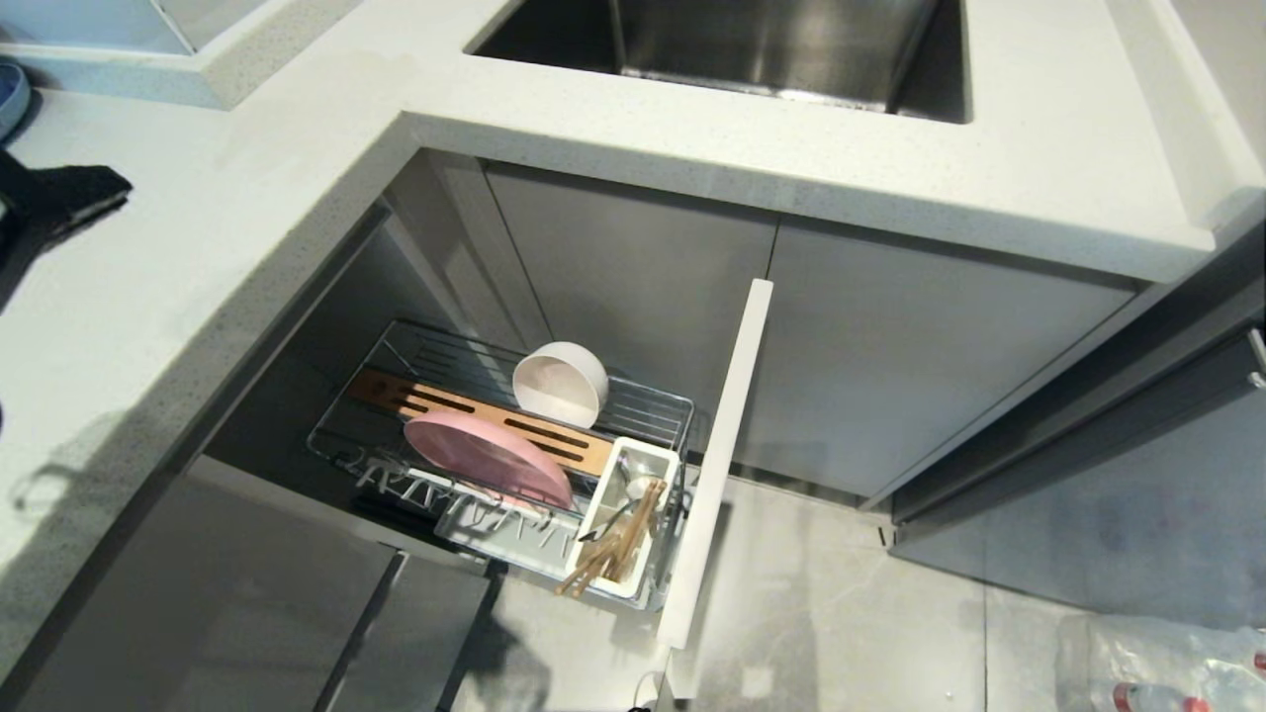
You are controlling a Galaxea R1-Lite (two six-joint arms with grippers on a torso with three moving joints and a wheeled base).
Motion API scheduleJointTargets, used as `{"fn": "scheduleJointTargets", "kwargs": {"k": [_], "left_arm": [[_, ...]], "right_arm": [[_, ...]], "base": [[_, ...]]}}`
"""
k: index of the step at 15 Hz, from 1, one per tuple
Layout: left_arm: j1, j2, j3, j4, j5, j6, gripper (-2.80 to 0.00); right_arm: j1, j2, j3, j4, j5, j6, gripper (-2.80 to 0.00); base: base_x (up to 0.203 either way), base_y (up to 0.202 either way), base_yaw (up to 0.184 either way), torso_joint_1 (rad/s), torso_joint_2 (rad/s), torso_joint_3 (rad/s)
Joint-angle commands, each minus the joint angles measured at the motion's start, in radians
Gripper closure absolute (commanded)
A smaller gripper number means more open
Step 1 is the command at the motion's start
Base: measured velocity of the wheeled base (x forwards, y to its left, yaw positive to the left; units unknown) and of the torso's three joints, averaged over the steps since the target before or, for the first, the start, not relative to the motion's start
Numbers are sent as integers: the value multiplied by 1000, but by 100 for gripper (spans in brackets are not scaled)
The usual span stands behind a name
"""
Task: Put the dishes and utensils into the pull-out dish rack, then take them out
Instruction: Take the plate out of the cupboard
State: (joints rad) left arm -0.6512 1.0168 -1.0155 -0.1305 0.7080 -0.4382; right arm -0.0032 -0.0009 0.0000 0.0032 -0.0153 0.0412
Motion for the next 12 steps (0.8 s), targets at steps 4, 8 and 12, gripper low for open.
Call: {"fn": "scheduleJointTargets", "kwargs": {"k": [4,8,12], "left_arm": [[270,-194,-22,101,-190,185,0],[522,-473,1,311,-541,312,0],[608,-767,123,442,-752,382,0]], "right_arm": [[0,1,2,0,0,0,0],[0,1,2,0,0,0,0],[0,1,2,0,0,0,0]], "base": [[0,0,0,0,0,0],[0,0,0,0,0,0],[0,0,0,0,0,0]]}}
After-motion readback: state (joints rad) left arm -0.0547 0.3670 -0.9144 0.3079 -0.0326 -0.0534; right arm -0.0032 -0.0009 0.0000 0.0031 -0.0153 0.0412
